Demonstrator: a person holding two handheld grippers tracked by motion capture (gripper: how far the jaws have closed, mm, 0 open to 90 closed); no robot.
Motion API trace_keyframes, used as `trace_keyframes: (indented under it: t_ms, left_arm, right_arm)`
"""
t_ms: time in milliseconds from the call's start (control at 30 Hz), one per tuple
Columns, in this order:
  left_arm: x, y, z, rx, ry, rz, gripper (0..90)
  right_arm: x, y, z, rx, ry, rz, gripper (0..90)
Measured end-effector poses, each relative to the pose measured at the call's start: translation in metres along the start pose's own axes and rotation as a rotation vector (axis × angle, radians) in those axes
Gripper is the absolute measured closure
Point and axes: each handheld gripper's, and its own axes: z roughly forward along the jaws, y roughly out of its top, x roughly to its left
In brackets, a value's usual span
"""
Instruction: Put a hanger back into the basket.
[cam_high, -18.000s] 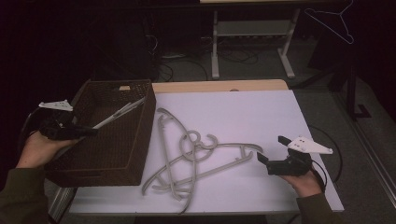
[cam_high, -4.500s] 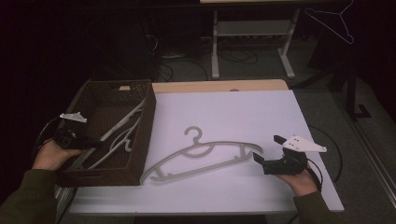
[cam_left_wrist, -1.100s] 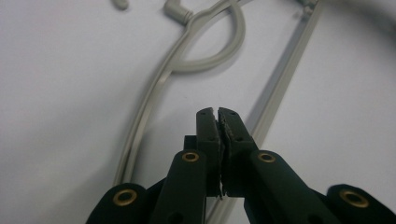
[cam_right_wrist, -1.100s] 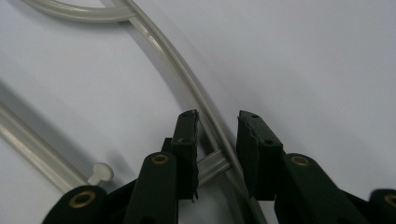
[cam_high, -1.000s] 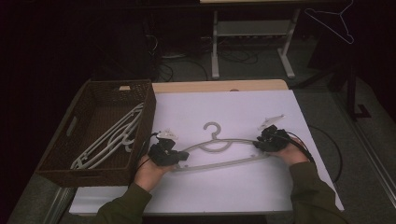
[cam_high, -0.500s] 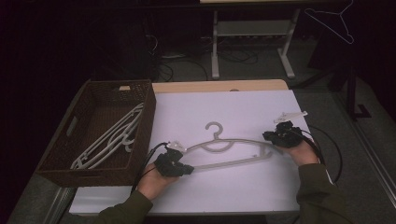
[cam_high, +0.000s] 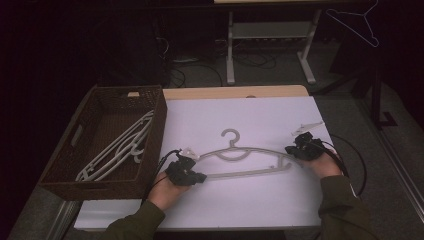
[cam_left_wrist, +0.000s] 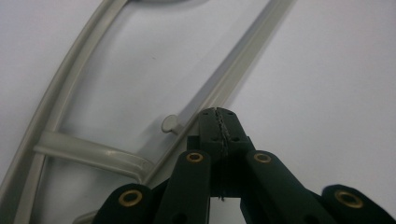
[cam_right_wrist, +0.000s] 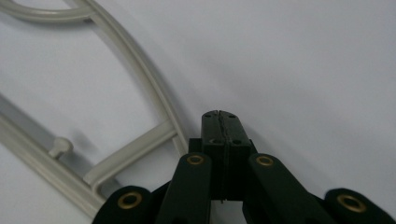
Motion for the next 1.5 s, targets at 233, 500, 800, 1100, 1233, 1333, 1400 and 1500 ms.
trace_keyframes:
  t_ms: [233, 500, 800, 1100, 1233, 1333, 1400, 1500]
  left_arm:
    - [0.012, 0.009, 0.001, -0.01, 0.046, -0.006, 90.0]
    - [0.016, 0.009, 0.001, 0.004, 0.05, -0.026, 90.0]
    - [0.018, 0.01, 0.003, 0.002, 0.07, -0.031, 90.0]
    - [0.03, 0.022, 0.004, -0.022, 0.123, -0.026, 90.0]
    - [0.038, 0.027, 0.004, -0.039, 0.145, -0.039, 90.0]
    - [0.04, 0.027, 0.004, -0.066, 0.148, -0.07, 90.0]
    - [0.039, 0.026, 0.002, -0.055, 0.15, -0.069, 90.0]
    - [0.032, 0.022, -0.002, -0.032, 0.144, -0.054, 90.0]
  right_arm:
    - [0.005, -0.009, -0.006, 0.016, 0.033, -0.014, 89.9]
    - [0.014, -0.022, -0.015, 0.005, 0.067, -0.011, 89.9]
    - [0.024, -0.031, -0.021, -0.002, 0.108, -0.023, 90.0]
    - [0.041, -0.037, -0.024, -0.004, 0.18, -0.056, 90.0]
    - [0.052, -0.037, -0.025, -0.01, 0.226, -0.084, 90.0]
    - [0.062, -0.035, -0.025, -0.01, 0.24, -0.119, 90.0]
    - [0.066, -0.034, -0.025, -0.017, 0.265, -0.118, 90.0]
    - [0.069, -0.033, -0.025, -0.02, 0.245, -0.145, 90.0]
